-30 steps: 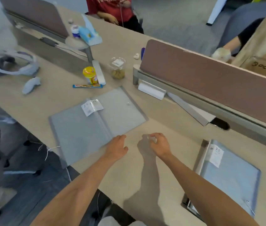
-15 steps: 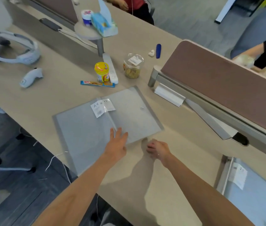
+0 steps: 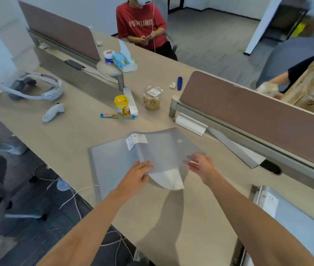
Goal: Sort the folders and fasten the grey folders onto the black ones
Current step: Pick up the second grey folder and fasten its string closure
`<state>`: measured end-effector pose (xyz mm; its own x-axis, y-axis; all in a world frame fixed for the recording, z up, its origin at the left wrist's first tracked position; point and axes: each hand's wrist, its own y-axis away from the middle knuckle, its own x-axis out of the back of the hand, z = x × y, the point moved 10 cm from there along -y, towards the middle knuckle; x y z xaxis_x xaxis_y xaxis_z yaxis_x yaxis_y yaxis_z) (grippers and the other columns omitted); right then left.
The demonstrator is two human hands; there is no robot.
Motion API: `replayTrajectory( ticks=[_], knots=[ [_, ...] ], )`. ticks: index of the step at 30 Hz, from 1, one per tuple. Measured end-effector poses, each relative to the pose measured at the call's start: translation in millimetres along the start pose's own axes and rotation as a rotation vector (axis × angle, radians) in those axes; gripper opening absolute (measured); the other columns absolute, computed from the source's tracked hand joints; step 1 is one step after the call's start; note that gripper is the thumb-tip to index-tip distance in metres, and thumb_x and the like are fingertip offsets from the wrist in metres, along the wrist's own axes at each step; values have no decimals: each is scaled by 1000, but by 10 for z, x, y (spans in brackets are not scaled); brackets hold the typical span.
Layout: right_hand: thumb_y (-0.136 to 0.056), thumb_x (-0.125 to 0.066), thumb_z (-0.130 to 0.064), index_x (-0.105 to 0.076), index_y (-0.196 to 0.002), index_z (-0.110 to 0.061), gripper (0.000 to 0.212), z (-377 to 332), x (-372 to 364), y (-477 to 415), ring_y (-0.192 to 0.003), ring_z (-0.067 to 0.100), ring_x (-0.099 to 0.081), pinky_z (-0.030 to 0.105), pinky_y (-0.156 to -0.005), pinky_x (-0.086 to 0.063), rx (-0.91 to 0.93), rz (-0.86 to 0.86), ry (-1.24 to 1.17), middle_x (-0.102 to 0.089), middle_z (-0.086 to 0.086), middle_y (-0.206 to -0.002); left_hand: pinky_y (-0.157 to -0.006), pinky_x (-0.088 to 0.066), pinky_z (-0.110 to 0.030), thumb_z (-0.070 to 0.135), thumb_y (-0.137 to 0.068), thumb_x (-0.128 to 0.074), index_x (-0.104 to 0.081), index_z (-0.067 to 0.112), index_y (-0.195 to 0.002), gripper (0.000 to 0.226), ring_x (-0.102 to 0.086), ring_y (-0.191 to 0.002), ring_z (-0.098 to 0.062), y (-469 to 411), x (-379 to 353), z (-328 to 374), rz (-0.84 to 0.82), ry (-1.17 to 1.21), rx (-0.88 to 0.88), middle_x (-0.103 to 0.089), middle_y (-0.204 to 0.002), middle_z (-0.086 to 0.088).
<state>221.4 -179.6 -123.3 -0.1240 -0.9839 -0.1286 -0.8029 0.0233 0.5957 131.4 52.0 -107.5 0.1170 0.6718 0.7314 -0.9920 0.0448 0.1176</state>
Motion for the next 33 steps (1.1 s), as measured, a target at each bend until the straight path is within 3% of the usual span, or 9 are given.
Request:
replayTrajectory(
  ticks=[6,10,13,15,18,21,26,29,33],
  knots=[
    [-94,-29,9,-42,-130,-12,44,-354,387,439,-60,27,-71,29,-58,-61,107,-115,23,-66,19,-99,-115,-21,-25,10,-90,-57,-34,26,-147,64,-19,-149,-14,271,-268,332,-61,164,56,-19,-160,3],
    [-96,-34,8,-48,-124,-14,38,-663,691,777,-60,24,-73,26,-55,-59,174,-167,-192,-73,13,-89,-118,-21,-33,33,-75,-72,-14,22,-153,98,-24,-146,-15,333,-177,738,129,662,208,-21,-160,2],
    [-97,-37,7,-53,-110,-17,31,-875,924,1009,-62,24,-74,25,-55,-59,201,-211,-310,-77,6,-81,-100,-44,-47,41,-92,-57,-36,29,-143,56,-48,-127,-20,237,-99,1189,147,1003,240,-47,-140,4],
    [-97,-40,6,-55,-107,-19,31,-956,1051,1138,-64,26,-74,25,-55,-59,216,-237,-307,-75,6,-85,-77,-57,-39,52,-90,-53,-47,28,-132,49,-61,-108,-18,157,-22,1446,132,1151,252,-60,-123,4],
    [-96,-43,2,-55,-106,-16,24,-982,1169,1255,-62,25,-73,28,-56,-60,270,-268,-157,-71,8,-88,-85,-57,-41,36,-85,-67,-49,17,-130,52,-67,-106,-24,66,112,1676,233,1187,199,-67,-125,-7],
    [-91,-58,-14,-55,-106,-13,16,-936,1449,1227,-70,18,-66,35,-67,-58,329,-98,188,-62,9,-92,-89,-55,-46,8,-85,-66,-51,10,-125,43,-67,-101,-29,81,117,1728,295,1217,193,-66,-124,-15],
    [-81,-70,-46,-54,-119,-12,53,-484,1702,988,-108,23,-62,37,-80,-53,149,-138,246,-64,4,-118,-88,-55,-52,9,-80,-66,-52,12,-130,52,-65,-108,-36,134,-83,1638,160,1226,179,-66,-124,-16],
    [-88,-63,-42,-66,-116,-13,40,-413,1662,918,-101,22,-68,39,-89,-53,179,-218,103,-73,3,-110,-79,-58,-43,13,-88,-64,-53,14,-128,42,-69,-102,-31,204,-240,1461,99,1175,247,-69,-120,-13],
    [-99,-47,-25,-65,-106,-8,25,-284,1630,769,-81,20,-65,29,-71,-50,191,-81,252,-70,8,-100,-83,-57,-44,12,-91,-61,-55,15,-124,34,-68,-98,-30,230,-441,1040,52,1110,334,-69,-117,-12]
  ],
)
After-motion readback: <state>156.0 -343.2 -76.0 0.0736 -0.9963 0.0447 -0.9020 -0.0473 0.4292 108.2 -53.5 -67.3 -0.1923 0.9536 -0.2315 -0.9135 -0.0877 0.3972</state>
